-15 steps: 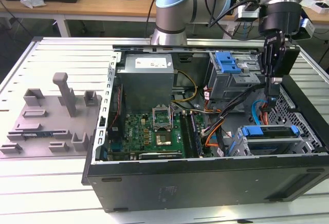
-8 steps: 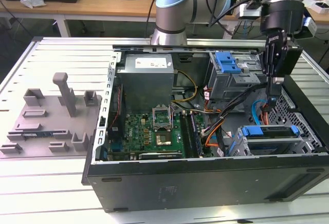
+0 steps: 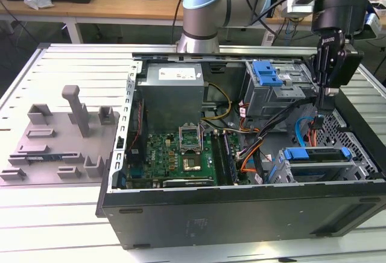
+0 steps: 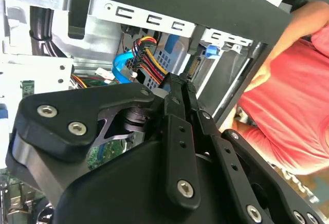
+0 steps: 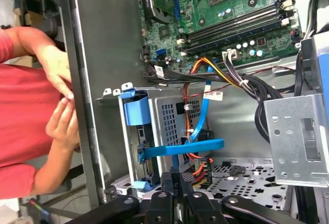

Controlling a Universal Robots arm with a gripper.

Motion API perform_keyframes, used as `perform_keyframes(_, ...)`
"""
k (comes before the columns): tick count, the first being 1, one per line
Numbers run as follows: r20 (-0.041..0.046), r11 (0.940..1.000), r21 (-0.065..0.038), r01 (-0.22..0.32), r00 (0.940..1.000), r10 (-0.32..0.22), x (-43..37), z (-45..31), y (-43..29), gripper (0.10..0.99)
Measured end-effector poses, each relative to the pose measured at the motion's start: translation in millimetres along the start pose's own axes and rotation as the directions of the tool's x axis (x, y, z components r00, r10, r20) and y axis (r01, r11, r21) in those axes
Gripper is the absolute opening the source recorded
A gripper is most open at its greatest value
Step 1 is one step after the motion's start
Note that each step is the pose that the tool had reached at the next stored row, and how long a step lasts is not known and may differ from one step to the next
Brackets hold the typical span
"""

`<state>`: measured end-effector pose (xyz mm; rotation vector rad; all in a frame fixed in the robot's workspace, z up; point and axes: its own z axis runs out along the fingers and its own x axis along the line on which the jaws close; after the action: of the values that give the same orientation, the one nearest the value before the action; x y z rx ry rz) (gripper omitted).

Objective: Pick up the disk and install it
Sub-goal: 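Insert the first disk wire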

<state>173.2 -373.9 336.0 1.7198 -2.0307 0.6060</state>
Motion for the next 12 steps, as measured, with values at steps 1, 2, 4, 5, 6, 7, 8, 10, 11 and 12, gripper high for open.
perform_keyframes(1,0.0084,1.0,-0.001,0.0,1.0,0.0,1.6,0.8,-0.3,0.169)
perform_keyframes(2,0.0295,1.0,-0.005,0.001,0.9996,-0.001,5.8,2.7,-1.0,0.169)
perform_keyframes(4,0.0461,1.0,-0.007,0.001,0.9989,-0.001,9.6,4.0,-1.6,0.169)
perform_keyframes(5,0.0576,1.0,-0.009,0.002,0.9983,-0.001,12.6,4.9,-2.1,0.169)
perform_keyframes(6,0.0772,0.9999,-0.012,0.003,0.997,-0.002,19.3,7.7,-3.2,0.169)
perform_keyframes(7,0.0902,0.9999,-0.014,0.003,0.9959,-0.002,25.4,10.7,-4.2,0.169)
perform_keyframes(8,0.0975,0.9999,-0.015,0.004,0.9952,-0.002,28.7,12.3,-4.8,0.169)
perform_keyframes(10,0.1129,0.9998,-0.017,0.004,0.9936,-0.002,36.6,15.8,-5.9,0.169)
perform_keyframes(11,0.12,0.9998,-0.019,0.005,0.9928,-0.002,39.7,17.5,-5.9,0.169)
perform_keyframes(12,0.1366,0.9998,-0.021,0.006,0.9906,-0.003,44.5,20.5,-5.3,0.169)
